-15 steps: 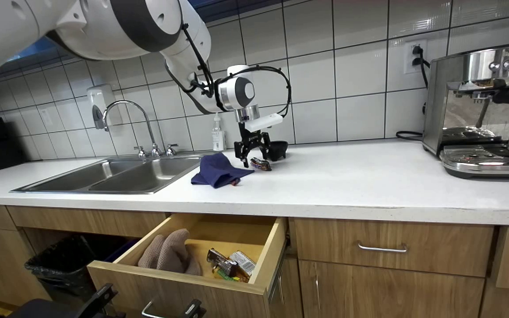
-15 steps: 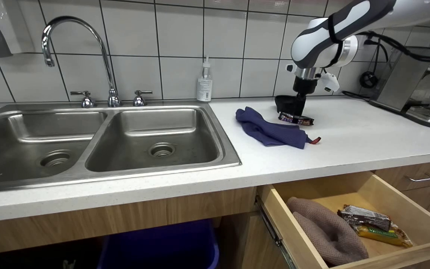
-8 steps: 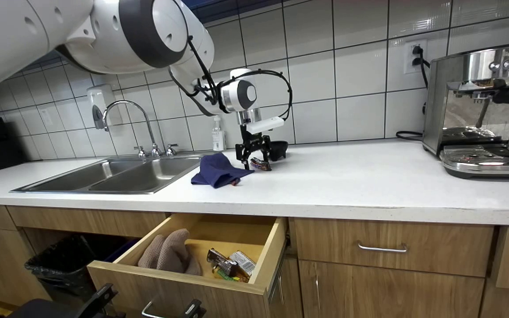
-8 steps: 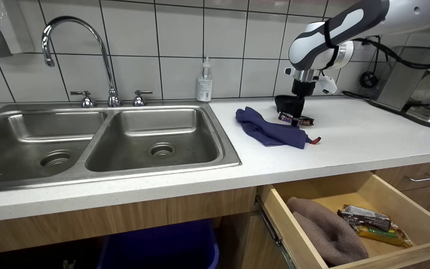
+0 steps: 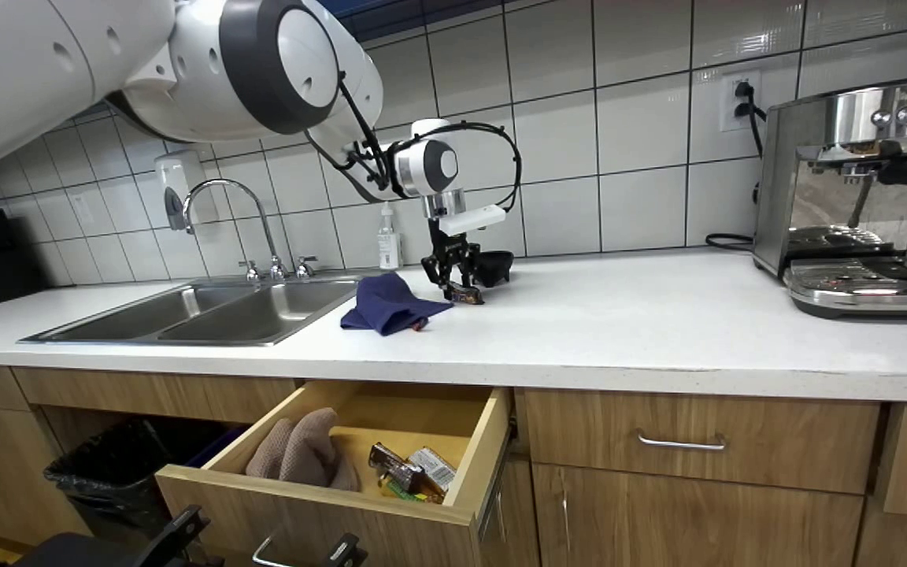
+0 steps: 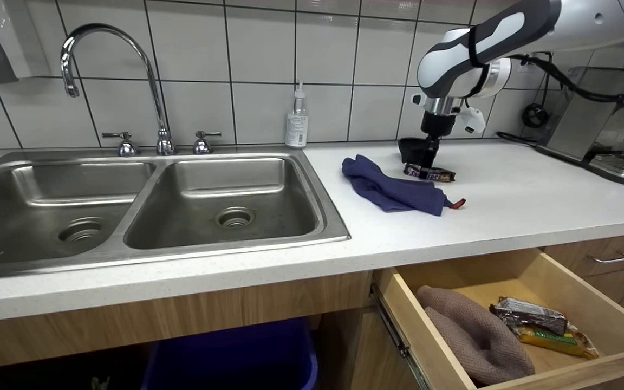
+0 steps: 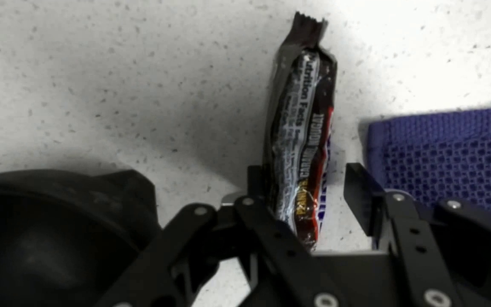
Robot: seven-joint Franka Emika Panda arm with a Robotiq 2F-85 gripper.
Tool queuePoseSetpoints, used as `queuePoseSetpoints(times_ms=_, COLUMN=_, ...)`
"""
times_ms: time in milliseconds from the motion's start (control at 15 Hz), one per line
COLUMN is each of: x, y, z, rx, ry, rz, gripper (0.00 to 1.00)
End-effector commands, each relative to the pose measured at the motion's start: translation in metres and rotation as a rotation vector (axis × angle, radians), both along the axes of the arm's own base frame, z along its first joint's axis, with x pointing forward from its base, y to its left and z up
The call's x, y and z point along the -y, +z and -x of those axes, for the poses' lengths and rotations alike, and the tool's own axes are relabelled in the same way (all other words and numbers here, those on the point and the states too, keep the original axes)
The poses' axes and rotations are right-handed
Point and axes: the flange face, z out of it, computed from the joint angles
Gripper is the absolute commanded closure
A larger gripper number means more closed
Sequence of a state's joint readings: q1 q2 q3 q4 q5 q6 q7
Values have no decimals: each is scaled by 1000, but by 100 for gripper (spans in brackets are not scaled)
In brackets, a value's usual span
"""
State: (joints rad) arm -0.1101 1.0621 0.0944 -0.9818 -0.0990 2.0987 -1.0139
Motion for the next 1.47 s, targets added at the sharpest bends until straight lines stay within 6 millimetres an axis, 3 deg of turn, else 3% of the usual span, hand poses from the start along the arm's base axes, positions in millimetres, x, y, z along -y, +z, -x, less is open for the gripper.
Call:
queuePoseSetpoints(times_ms=0, x=-2, y=13, z=-7, rx=13, ry=27, rz=-31, gripper=78)
queuePoseSetpoints(times_ms=200, x=-3, y=17, z=-8, rx=20, ry=29, rz=-32, gripper=97)
queuePoseSetpoints(times_ms=933, x=-7, y=17, z=-7, rx=23, ry=47, rz=-48, gripper=100)
queuePoseSetpoints(times_ms=1400, x=-14, y=30, z=-6, rx=52, ry=67, rz=-66, gripper=100)
